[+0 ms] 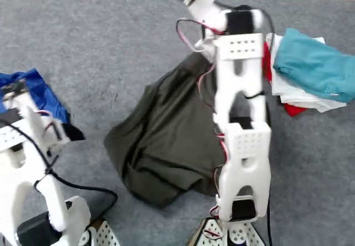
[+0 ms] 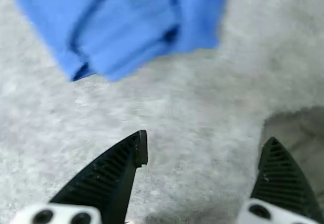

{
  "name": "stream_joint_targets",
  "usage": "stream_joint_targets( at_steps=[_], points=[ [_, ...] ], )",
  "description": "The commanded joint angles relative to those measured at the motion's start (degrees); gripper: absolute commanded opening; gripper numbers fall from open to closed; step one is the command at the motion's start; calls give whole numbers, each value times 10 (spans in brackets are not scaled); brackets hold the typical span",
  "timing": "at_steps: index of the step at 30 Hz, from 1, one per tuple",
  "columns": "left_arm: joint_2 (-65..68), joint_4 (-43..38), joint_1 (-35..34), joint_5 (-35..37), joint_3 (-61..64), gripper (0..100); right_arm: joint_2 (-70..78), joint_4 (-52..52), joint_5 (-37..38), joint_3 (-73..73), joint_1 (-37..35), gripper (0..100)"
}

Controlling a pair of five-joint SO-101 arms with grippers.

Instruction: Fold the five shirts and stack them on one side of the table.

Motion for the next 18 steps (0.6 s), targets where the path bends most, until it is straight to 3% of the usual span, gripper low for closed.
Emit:
stream_joint_targets(
  at_steps=[1,6,12,18],
  points=[
    [-17,26,110,-4,-42,350,-85,-49,-6,-17,36,5],
    [-17,79,306,-4,-118,350,-95,-107,-5,-17,73,5],
    [-13,81,524,-4,-131,350,-95,-137,-4,-17,98,5],
    [-12,-20,680,-50,-15,350,-93,-167,-4,-12,121,5]
  ],
)
